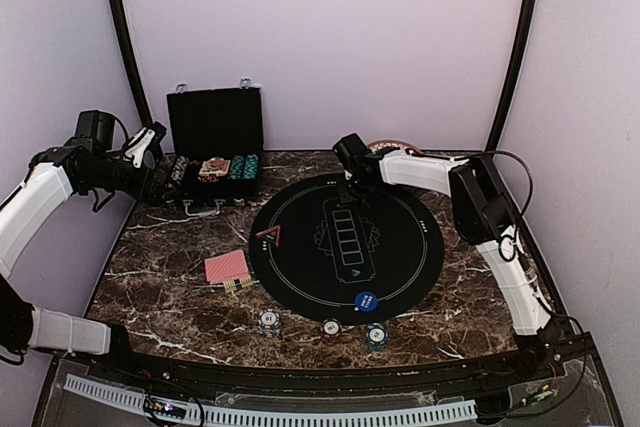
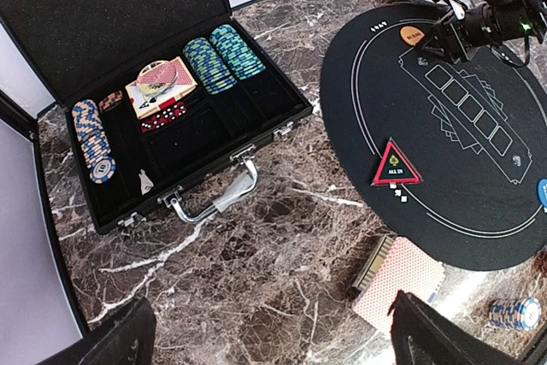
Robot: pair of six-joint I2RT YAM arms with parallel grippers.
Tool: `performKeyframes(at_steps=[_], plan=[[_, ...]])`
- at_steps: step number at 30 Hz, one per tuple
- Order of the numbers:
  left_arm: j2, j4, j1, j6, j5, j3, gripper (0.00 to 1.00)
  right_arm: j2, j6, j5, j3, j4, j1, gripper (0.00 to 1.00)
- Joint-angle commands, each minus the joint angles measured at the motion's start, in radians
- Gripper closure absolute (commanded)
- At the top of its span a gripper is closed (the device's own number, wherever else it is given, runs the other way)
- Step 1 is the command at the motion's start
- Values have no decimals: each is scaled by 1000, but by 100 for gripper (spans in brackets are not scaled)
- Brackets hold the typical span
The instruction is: Distribute texas hold em gaming equipment
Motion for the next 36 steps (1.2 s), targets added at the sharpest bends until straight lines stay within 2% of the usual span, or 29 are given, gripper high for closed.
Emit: performKeyframes(at_steps=[1, 4, 6, 14, 19, 24, 29, 36], plan=[[-21, -25, 6, 13, 26, 6, 1, -100, -40, -47, -50, 0, 11, 41], [-21, -27, 6, 13, 27, 5, 1, -225, -35, -45, -195, 28, 41, 27], [-26, -28, 6, 12, 26, 6, 1, -303, -28, -30, -290, 34, 73, 24], [-44, -26, 6, 11, 46, -5, 1, -602, 59, -33, -730, 72, 261, 24], [-34, -38, 6, 12, 57, -3, 1, -711, 117, -32, -862, -20, 352, 25], [-40, -57, 6, 23, 51, -8, 1, -760, 121, -13, -900, -125, 425, 26], [-40, -68, 6, 14, 56, -2, 1, -726, 118, -49, -896, -106, 439, 34], [-41, -80, 6, 12, 51, 13, 1, -645, 108, 13, -826, -81, 467, 39]])
